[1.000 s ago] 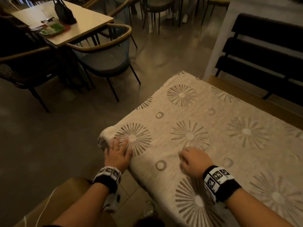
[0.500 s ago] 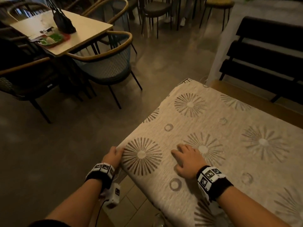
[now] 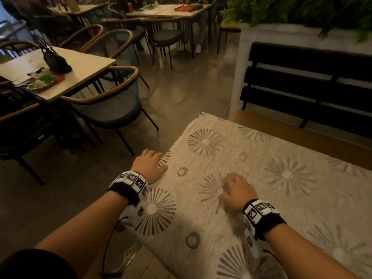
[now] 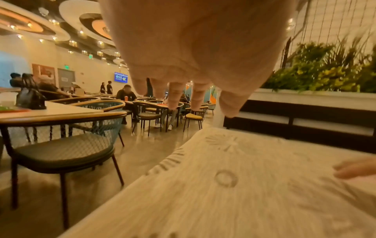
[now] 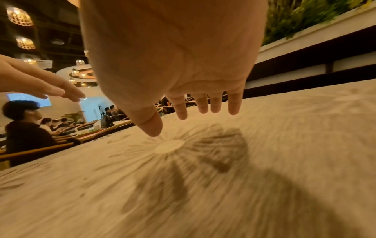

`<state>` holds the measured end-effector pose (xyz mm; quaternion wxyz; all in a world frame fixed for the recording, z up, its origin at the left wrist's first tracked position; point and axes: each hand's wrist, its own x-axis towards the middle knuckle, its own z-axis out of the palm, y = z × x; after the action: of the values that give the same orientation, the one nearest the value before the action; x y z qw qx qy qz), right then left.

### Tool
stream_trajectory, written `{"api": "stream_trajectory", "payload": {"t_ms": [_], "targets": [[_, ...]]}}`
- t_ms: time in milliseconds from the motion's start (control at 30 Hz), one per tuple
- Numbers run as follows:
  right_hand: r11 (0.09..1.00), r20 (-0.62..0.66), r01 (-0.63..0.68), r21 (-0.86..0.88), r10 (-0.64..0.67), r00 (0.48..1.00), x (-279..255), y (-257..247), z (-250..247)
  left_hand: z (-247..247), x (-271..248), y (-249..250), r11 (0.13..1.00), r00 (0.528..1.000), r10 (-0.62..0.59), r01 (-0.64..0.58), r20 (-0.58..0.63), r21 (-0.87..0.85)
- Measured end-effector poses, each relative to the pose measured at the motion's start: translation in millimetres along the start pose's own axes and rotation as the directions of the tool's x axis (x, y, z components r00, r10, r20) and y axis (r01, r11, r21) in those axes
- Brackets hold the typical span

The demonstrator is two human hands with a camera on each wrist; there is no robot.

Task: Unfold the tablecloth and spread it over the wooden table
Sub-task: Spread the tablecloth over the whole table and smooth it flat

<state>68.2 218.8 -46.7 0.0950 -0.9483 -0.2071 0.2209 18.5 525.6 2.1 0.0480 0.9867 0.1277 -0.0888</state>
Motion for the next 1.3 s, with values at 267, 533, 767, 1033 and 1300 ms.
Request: {"api": "stream_trajectory", "payload": {"t_ms": [267,533,767,1033,1300], "targets": [[0.990,-0.084,-0.107,0.087,0.115,0.990,41.4,41.5,-26.4,13.2,102.3,44.0,0.989,0.988,0.129,-0.122,0.082,-0.084],[0.971,-0.014,-0.222,0.083,0.224,0.974,105.3,24.1,-17.2,54.4,241.9,46.7,0.934,0.915,0.209,-0.082,0.345,-0.349],[0.944,-0.098,-0.311,0.110,0.321,0.942,125.8,0.4,-26.2,68.6,263.0,13.5,0.783,0.821,0.347,0.012,0.453,-0.622],[0.940,-0.133,-0.326,0.098,0.337,0.932,124.5,-2.8,-19.2,47.8,336.2,23.7,0.636,0.926,0.177,0.151,0.333,-0.757],[0.941,-0.154,-0.329,0.075,0.337,0.929,126.2,0.9,-12.1,34.4,404.9,35.2,0.604,0.909,0.195,0.185,0.369,-0.775]]}}
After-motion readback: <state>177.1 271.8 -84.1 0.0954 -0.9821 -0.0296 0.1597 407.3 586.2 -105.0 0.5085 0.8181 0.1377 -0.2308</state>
